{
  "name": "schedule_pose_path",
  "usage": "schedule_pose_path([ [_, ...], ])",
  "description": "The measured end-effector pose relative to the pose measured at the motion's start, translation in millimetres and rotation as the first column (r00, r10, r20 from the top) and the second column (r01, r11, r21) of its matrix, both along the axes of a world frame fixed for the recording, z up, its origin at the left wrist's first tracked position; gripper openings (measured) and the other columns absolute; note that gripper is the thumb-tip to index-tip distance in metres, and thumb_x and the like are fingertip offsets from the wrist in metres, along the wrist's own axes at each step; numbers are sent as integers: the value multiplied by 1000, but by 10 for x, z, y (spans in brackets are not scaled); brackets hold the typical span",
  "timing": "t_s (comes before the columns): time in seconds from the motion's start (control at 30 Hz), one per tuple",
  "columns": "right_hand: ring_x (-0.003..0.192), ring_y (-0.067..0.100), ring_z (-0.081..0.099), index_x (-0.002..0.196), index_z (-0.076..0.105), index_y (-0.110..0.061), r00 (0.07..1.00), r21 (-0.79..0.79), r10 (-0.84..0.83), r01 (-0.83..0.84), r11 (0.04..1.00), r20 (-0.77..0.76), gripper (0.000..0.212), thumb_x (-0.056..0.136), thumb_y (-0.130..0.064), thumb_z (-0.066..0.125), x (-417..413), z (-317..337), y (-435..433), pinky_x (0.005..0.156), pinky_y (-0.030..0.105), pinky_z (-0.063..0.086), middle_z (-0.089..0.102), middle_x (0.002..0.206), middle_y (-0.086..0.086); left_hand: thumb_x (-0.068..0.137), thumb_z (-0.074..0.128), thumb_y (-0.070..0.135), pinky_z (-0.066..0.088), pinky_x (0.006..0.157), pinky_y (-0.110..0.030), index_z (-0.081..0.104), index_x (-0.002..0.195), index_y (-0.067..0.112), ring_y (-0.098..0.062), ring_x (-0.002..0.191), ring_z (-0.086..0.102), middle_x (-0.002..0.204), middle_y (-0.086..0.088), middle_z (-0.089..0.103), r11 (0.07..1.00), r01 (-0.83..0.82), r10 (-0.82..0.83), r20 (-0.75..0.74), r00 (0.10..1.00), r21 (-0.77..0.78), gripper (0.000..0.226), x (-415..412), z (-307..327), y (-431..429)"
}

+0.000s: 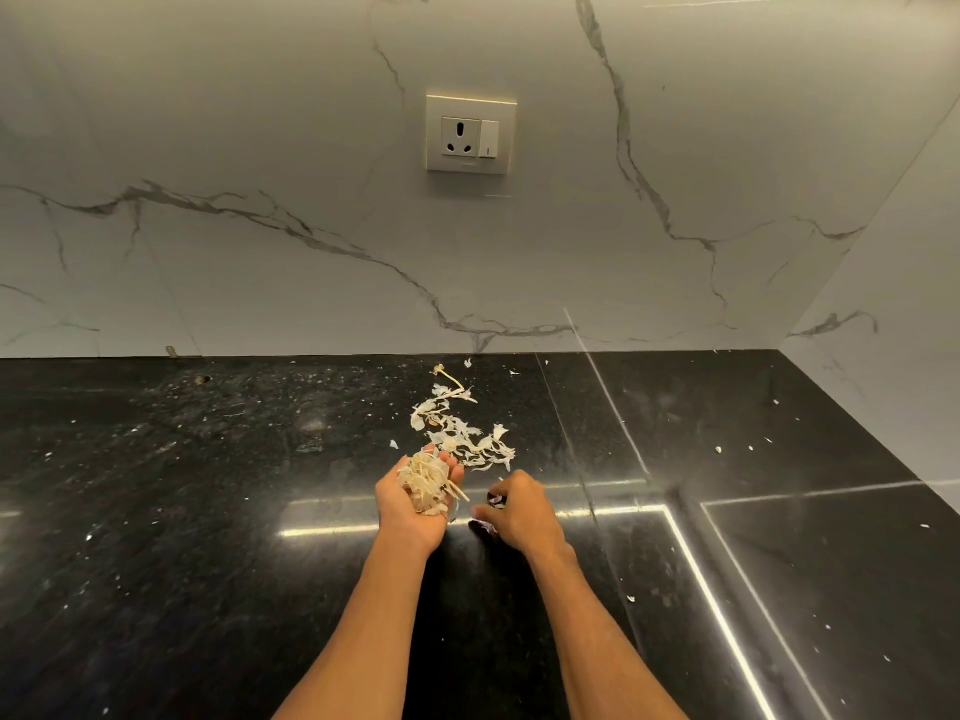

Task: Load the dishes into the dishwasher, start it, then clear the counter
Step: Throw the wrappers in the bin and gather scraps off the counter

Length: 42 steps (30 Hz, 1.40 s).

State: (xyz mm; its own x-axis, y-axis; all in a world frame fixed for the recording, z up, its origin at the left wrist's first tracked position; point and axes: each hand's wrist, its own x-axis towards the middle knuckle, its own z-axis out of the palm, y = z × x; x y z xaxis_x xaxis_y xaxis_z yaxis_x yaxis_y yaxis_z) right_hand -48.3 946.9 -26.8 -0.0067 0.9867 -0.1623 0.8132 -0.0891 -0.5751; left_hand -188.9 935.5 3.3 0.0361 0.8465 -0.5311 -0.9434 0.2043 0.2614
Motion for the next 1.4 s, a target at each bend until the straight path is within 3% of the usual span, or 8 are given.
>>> schedule_pose_path([
  [0.17,93,22,68,90,75,-16,975,33,103,-112,993,195,7,85,-19,70,13,37,-52,77,32,52,73,96,5,97,38,25,59,58,-34,62,94,1,-27,76,61,82,-16,65,1000,-6,6,1,1000,-7,34,-53,15,25],
  [0.47,104,22,66,103,75,-15,954,-22,155,-155,988,255,20,83,-15,74,184,77,-115,86,31,50,73,107,6,97,37,26,59,57,-33,62,94,1,-26,75,61,83,-15,64,1000,21,-21,-10,1000,-18,35,37,-2,26],
  [0.8,102,32,62,103,64,-4,926,45,117,-142,989,358,19,93,1,48,100,83,-287,83,39,47,66,107,14,96,37,24,59,56,-33,62,96,3,-25,76,60,83,-14,63,999,43,-43,-4,999,3,32,186,-55,3],
  [0.9,97,29,63,97,65,-7,964,22,51,-59,998,260,15,90,-3,52,131,44,-320,82,37,50,67,101,12,96,37,23,58,56,-33,62,96,5,-24,74,59,82,-13,61,999,41,-41,3,999,8,31,209,-74,-6],
  [1.0,66,16,67,69,71,-11,976,-172,-171,147,974,-135,20,80,3,64,296,4,-327,72,32,59,70,70,7,97,35,23,58,55,-32,60,94,4,-24,74,59,81,-13,61,999,51,-51,1,999,8,32,239,-103,-20],
  [1.13,66,19,67,78,71,2,529,-505,-529,204,838,-664,15,78,16,68,478,141,-439,66,27,60,71,75,14,98,35,23,58,59,-33,60,92,2,-25,74,60,81,-14,62,999,48,-49,-48,998,-15,33,329,-109,-57],
  [1.23,66,20,67,90,70,6,245,-559,-570,120,820,-784,16,78,15,69,499,220,-454,61,25,59,71,78,14,99,34,22,52,67,-38,60,90,2,-26,72,59,79,-15,61,999,46,-48,-66,997,-20,34,427,-76,-75],
  [1.4,59,17,65,96,68,3,-52,-534,-532,106,839,-845,16,81,9,67,447,334,-474,56,22,57,70,78,13,97,35,25,50,70,-35,61,88,2,-26,72,59,78,-15,61,998,65,-65,-41,997,9,36,725,95,-69],
])
